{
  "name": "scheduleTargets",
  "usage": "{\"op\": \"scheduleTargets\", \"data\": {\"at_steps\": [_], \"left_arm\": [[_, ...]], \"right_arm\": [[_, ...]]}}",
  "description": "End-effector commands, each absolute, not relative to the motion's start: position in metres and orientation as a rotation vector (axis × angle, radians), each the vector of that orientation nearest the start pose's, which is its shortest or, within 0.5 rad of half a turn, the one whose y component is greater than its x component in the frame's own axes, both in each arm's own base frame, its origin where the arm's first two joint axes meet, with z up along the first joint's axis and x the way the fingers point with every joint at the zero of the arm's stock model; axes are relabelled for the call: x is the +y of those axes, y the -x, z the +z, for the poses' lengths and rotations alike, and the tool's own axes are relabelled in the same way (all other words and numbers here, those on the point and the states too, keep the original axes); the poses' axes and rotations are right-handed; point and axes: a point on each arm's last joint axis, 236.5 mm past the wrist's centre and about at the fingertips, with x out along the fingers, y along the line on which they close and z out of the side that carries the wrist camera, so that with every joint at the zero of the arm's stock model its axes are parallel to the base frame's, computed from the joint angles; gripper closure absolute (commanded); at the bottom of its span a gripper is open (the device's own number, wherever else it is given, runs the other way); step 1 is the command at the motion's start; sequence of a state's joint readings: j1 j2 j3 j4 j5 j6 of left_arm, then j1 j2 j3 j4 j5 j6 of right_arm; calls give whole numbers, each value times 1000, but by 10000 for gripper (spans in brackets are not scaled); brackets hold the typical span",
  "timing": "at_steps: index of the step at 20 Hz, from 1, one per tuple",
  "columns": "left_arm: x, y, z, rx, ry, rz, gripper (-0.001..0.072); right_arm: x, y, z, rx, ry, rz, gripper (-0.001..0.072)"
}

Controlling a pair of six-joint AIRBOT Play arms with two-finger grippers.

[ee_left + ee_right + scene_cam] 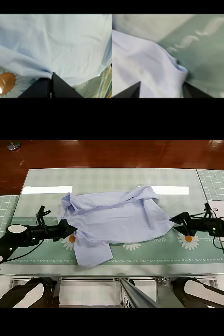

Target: Fold the shirts.

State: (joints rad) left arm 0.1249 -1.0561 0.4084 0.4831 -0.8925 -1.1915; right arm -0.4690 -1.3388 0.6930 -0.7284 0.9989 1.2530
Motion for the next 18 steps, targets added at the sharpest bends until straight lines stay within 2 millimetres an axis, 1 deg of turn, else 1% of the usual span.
{"op": "scheduleTargets", "data": {"at_steps": [1, 2, 3, 4, 5, 6, 7, 8, 9, 10, 11, 12, 13, 14, 15, 16, 17, 18], "left_arm": [[-129, -284, -63, 1207, 938, -294, 682], [-130, -286, -60, 1203, 936, -302, 682], [-131, -291, -50, 1185, 917, -332, 682], [-132, -300, -35, 1146, 871, -383, 682], [-131, -317, -11, 1086, 838, -416, 682], [-130, -337, 19, 1011, 812, -446, 682], [-129, -362, 64, 906, 781, -489, 682], [-130, -384, 123, 783, 753, -546, 682], [-131, -398, 184, 659, 707, -599, 682], [-131, -405, 253, 522, 641, -643, 682], [-132, -402, 315, 396, 565, -680, 683], [-130, -390, 374, 281, 474, -695, 683], [-126, -376, 415, 213, 408, -678, 683], [-120, -360, 445, 175, 348, -636, 683], [-111, -342, 468, 147, 272, -571, 683], [-100, -322, 484, 128, 207, -501, 683], [-88, -304, 494, 115, 154, -431, 683], [-76, -285, 501, 104, 107, -360, 683]], "right_arm": [[30, -356, -97, 1313, -945, 93, 287], [37, -360, -95, 1317, -918, 122, 450], [42, -366, -87, 1307, -888, 157, 657], [42, -372, -76, 1301, -874, 186, 686], [42, -379, -61, 1296, -843, 220, 690], [41, -388, -41, 1288, -813, 257, 690], [43, -403, -8, 1248, -768, 315, 691], [43, -421, 36, 1170, -701, 365, 691], [39, -438, 88, 1065, -641, 389, 691], [36, -451, 153, 929, -566, 411, 691], [33, -454, 217, 792, -480, 420, 691], [29, -446, 284, 649, -385, 402, 690], [25, -428, 338, 528, -300, 363, 691], [21, -401, 387, 418, -224, 308, 690], [18, -372, 421, 335, -166, 256, 691], [15, -339, 447, 265, -112, 201, 691], [13, -308, 463, 222, -71, 150, 691], [12, -276, 474, 189, -39, 104, 691]]}}
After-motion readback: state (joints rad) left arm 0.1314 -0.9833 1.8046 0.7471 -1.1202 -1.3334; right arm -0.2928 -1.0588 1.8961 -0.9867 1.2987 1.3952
